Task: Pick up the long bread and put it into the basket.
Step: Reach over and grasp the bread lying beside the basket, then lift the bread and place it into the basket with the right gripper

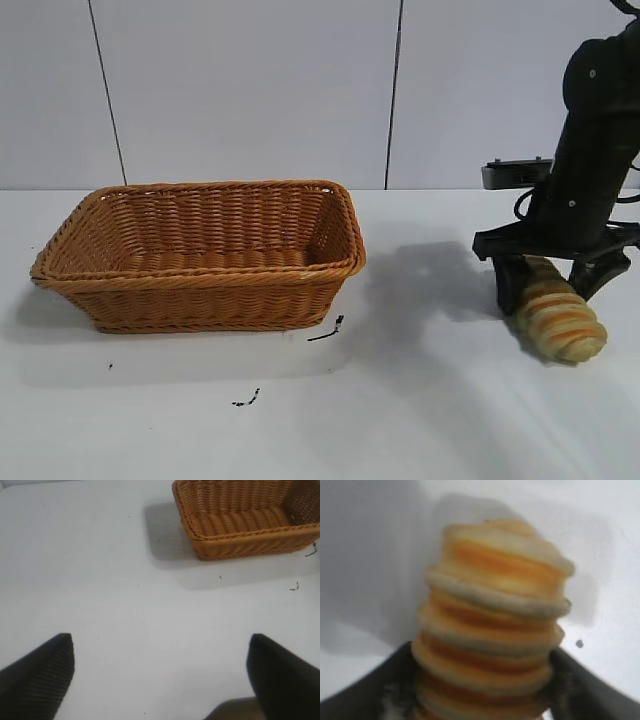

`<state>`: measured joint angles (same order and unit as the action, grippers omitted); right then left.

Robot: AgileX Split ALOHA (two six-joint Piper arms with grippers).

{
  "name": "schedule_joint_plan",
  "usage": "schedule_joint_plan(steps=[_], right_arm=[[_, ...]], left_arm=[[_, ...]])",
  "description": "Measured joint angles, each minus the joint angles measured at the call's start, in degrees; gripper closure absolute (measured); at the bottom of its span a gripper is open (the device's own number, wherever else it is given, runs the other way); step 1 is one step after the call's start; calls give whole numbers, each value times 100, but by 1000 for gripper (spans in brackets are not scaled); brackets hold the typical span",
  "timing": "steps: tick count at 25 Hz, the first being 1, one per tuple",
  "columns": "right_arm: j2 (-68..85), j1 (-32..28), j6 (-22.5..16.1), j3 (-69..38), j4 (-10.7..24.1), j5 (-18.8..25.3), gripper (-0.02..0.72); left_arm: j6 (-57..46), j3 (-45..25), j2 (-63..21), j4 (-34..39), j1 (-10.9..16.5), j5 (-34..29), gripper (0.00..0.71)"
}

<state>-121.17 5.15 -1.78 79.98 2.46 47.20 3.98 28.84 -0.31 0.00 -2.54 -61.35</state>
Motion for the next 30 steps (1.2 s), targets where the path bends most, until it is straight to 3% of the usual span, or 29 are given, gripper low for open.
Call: schedule_joint_plan(steps=[9,13,17,20,25,30], right_arm=[[698,0,6,1462,46,1667,571],[734,0,94,2158,-27,2164,571],[734,11,270,2616,-292,2211,571],[734,195,523,2815,-306,2222,571],[598,837,945,3287,-306,2229,571],[-18,1608,1026,4170,-306,2229,577]], left_arm=[[0,0,0,0,0,0,14],[0,0,0,0,0,0,14],[0,0,0,0,0,0,14],[0,0,0,0,0,0,14],[0,0,0,0,0,0,14],[0,0,0,0,0,0,14]])
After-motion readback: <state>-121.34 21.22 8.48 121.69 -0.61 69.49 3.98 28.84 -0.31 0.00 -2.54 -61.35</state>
